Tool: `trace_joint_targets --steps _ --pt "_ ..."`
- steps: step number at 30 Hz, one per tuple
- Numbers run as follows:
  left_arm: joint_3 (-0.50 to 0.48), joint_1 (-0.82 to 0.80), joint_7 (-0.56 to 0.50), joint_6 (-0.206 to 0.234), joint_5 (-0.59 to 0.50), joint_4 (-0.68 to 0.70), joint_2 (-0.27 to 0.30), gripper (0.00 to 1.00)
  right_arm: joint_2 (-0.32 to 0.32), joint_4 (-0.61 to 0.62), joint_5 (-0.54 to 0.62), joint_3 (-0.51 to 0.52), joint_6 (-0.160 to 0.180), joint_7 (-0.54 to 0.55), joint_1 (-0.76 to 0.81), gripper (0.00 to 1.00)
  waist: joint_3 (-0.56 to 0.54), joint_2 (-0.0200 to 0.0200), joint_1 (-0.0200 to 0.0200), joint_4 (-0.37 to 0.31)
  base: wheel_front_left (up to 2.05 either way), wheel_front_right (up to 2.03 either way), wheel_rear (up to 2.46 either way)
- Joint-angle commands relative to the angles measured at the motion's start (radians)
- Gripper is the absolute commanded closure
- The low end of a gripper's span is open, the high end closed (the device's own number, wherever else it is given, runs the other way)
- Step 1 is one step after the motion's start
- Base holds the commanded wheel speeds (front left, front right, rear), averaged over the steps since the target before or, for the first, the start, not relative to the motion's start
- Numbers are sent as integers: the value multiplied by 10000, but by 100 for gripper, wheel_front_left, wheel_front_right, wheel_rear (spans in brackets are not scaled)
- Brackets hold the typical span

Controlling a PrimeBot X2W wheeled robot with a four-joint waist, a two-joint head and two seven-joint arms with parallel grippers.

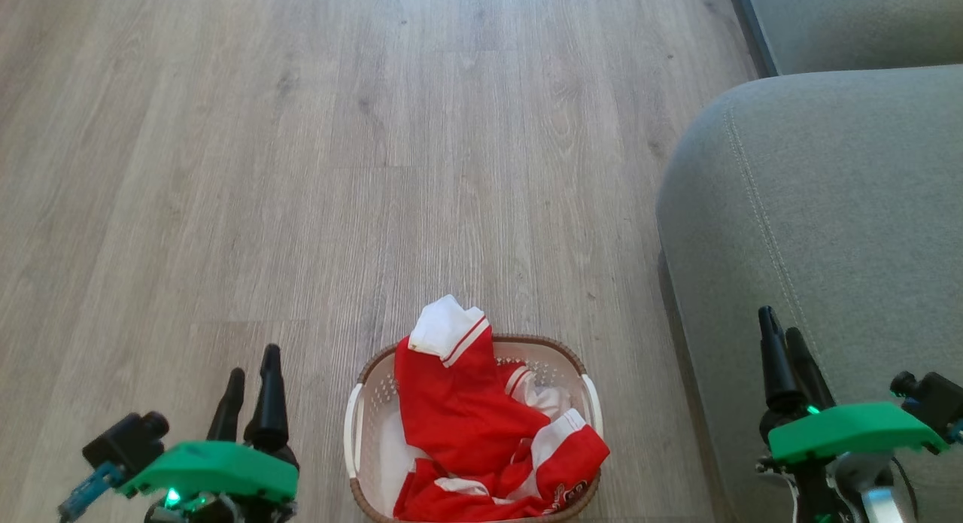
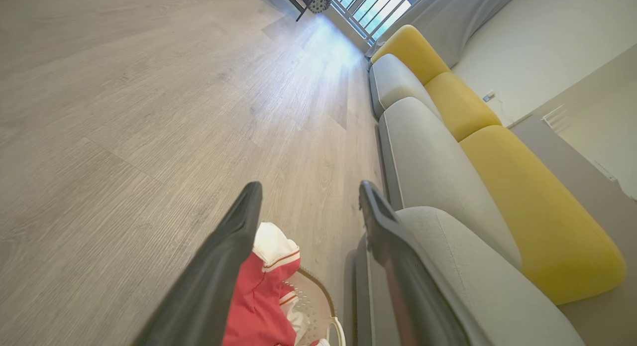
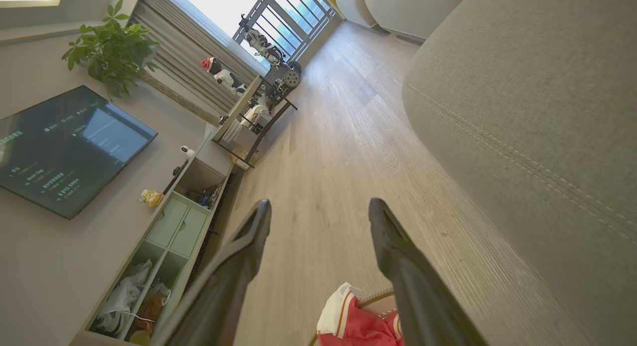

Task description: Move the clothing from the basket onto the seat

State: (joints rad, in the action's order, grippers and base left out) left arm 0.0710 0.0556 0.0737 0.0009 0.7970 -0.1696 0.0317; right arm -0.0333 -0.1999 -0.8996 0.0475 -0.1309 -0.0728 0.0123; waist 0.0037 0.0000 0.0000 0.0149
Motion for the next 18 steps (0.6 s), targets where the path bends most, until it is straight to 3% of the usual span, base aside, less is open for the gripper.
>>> trace_joint_targets --steps 1,18 --pt "-79 -243 161 66 -363 360 150 0 -89 376 317 -191 1 -149 -249 0 -3 0 0 -7 0 0 0" --pt "236 -64 687 394 -2541 400 170 0 -113 463 2447 -535 1 -682 -198 0 -9 0 0 38 0 0 0"
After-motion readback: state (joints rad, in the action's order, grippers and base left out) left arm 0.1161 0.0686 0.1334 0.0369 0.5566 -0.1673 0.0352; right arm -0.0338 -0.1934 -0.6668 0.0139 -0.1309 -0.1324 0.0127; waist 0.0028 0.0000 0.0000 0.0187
